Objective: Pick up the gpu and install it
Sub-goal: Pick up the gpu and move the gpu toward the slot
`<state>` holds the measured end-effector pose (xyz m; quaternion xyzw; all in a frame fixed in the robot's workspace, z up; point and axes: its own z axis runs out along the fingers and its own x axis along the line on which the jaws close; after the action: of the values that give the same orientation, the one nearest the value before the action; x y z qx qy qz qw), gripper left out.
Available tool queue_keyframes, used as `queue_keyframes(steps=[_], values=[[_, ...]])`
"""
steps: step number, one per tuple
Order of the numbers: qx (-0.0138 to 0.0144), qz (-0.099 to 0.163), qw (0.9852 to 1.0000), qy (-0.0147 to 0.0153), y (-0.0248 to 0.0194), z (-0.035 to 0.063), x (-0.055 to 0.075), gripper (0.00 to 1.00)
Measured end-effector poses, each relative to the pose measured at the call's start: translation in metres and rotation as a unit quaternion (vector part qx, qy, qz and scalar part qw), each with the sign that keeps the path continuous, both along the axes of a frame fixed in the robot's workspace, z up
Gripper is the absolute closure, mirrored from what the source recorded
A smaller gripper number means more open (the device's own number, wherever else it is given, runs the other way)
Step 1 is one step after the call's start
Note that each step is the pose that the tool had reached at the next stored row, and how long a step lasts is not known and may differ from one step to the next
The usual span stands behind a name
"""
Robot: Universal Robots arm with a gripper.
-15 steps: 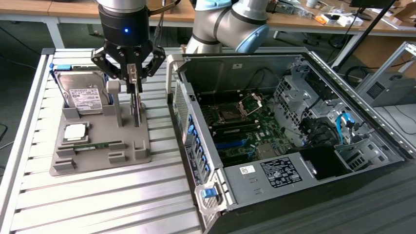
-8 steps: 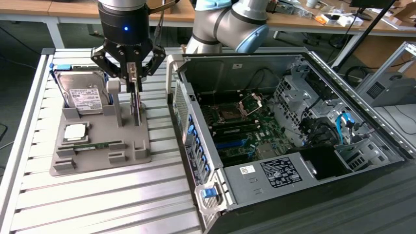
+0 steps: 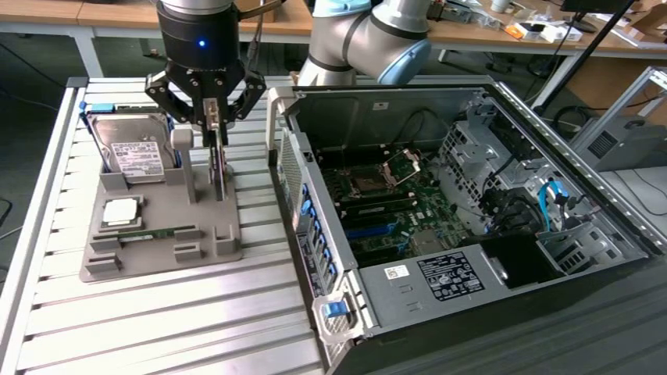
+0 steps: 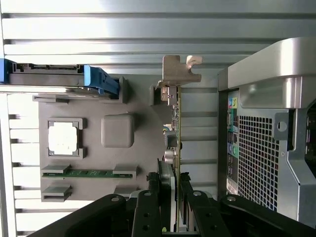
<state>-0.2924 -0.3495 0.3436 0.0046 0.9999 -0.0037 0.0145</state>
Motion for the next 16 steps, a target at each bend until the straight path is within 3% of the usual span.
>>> queue_keyframes(steps=[16], values=[[0.0010, 0.000, 1.0000, 0.0000, 0.0000, 0.0050, 0.0000, 0.73]])
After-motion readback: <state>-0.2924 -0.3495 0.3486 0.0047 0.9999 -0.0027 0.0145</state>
